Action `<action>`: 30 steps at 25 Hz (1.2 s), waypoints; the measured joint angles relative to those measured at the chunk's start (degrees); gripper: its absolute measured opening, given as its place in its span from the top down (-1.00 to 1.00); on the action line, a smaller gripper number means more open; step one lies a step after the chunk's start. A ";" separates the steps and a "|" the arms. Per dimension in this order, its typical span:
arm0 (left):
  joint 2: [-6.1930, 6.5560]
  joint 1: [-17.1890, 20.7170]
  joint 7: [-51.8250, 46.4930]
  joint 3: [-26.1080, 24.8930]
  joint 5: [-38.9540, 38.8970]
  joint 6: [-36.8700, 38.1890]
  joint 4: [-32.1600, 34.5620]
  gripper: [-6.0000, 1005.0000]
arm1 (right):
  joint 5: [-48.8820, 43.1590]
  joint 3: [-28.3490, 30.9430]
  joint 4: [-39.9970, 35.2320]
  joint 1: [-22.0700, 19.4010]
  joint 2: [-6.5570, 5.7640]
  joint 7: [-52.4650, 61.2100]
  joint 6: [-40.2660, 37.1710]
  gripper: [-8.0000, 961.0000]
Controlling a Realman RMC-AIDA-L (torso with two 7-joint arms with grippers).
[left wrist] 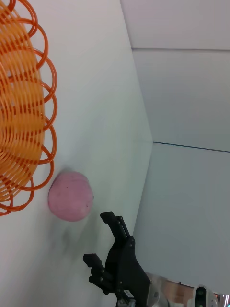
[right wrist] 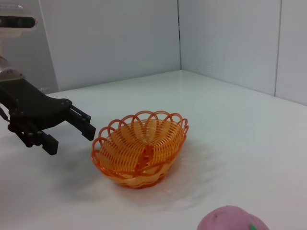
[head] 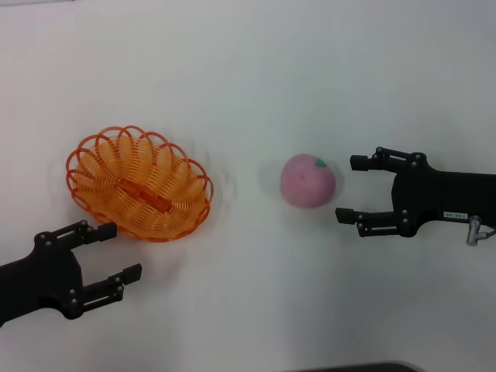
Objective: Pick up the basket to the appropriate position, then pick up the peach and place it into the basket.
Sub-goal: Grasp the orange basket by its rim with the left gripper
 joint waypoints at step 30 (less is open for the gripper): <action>6.33 -8.23 -41.31 -8.10 0.69 5.67 0.92 -0.46 | 0.22 0.00 0.09 0.41 0.00 0.19 -0.10 -0.93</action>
